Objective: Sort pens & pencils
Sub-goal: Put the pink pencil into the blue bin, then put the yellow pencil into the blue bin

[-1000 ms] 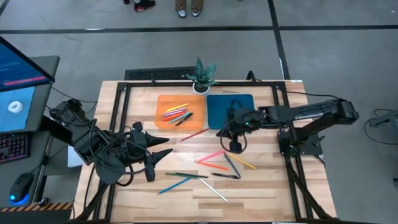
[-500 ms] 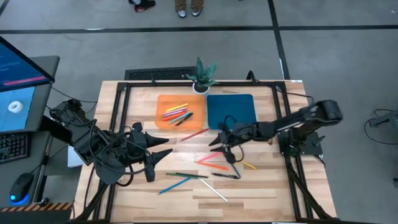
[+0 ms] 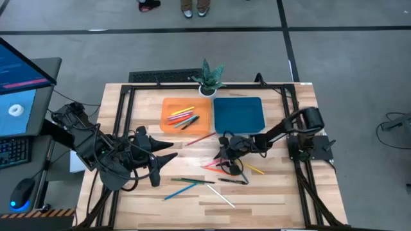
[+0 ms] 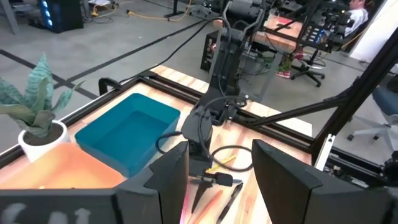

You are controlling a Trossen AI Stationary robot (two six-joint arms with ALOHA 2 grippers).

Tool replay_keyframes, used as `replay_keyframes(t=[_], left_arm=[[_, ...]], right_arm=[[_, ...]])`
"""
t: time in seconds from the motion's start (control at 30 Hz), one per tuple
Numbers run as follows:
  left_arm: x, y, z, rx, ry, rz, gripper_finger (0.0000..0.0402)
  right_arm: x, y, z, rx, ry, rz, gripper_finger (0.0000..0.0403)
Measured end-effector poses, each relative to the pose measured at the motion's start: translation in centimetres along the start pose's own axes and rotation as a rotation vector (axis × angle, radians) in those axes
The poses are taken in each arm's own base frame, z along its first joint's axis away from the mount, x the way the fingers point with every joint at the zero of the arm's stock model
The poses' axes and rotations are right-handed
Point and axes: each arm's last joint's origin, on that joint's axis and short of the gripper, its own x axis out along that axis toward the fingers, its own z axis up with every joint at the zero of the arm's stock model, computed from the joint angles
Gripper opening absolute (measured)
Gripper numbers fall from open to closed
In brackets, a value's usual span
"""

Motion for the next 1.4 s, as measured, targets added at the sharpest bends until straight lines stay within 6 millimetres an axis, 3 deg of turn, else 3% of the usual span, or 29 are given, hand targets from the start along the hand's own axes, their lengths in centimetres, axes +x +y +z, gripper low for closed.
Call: replay_keyframes(t=[0.23, 0.53, 0.87, 1.2, 1.3, 1.4], left_arm=[[0.0, 0.1, -0.1, 0.001, 0.001, 0.01, 0.0167], [0.0, 0.2, -0.1, 0.013, 0.004, 0.014, 0.0167], [0.0, 0.1, -0.1, 0.034, 0.005, 0.012, 0.0167], [0.0, 0.2, -0.1, 0.048, 0.006, 0.013, 0.0167], [-0.2, 0.1, -0.2, 0.052, 0.01, 0.005, 0.0167], [-0.2, 0.0, -0.3, 0.053, 0.026, -0.011, 0.0167]], right_arm=[[1.1, -0.8, -1.6, 0.02, 0.014, -0.012, 0.0164], [1.0, -0.6, -1.5, 0.052, 0.034, -0.088, 0.0019], [0.1, 0.7, 0.0, 0.163, 0.004, -0.148, 0.0008], [-4.2, 0.4, 5.7, 0.313, -0.238, -0.142, 0.0005], [-5.6, 0.7, 5.8, 0.346, -0.14, -0.154, 0.0019], [-7.7, 2.0, 5.5, 0.353, 0.085, -0.156, 0.0047]])
